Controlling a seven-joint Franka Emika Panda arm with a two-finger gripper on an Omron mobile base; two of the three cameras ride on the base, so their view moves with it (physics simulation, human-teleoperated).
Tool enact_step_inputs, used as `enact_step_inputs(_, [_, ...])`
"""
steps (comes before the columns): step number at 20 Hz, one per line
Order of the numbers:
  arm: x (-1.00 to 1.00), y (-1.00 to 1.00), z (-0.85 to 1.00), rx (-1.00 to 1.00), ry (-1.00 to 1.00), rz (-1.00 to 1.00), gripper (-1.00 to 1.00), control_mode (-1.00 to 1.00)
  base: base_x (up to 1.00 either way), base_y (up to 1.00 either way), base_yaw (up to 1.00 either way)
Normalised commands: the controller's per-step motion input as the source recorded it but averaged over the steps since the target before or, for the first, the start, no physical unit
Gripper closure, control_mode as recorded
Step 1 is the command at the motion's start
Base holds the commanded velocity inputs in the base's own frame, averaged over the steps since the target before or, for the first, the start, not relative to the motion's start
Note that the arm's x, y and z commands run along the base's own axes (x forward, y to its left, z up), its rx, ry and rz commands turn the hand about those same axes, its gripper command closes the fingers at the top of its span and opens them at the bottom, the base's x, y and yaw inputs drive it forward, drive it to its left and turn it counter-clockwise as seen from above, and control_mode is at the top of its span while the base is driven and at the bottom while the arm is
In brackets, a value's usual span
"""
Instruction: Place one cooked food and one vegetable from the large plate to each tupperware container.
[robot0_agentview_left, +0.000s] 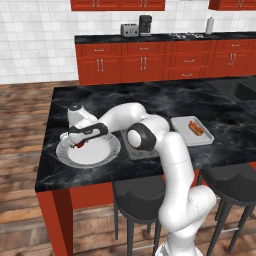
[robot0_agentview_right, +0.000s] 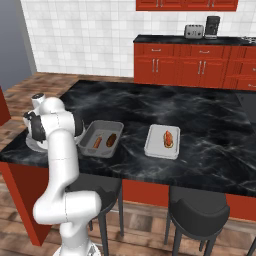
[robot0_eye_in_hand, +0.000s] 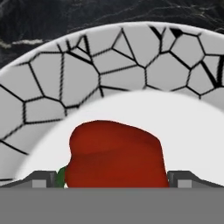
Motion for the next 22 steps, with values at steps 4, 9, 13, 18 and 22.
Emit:
enact_step_inputs(4, [0.01,0.00,-0.05,0.00,0.00,0.00,-1.00,-1.00,0.00,0.00,0.00])
enact_step_inputs(9, [0.05,0.00,-0.01,0.00,0.00,0.00,-1.00,-1.00,0.00,0.00,0.00])
enact_step_inputs(13, [0.10,0.00,0.00,0.00,-0.05,0.04,-1.00,-1.00,0.00,0.00,0.00])
enact_step_inputs(18, [0.07,-0.01,0.00,0.00,-0.09,0.09,-1.00,-1.00,0.00,0.00,0.00])
enact_step_inputs(22, [0.02,0.00,0.00,0.00,-0.04,0.08,-1.00,-1.00,0.00,0.00,0.00])
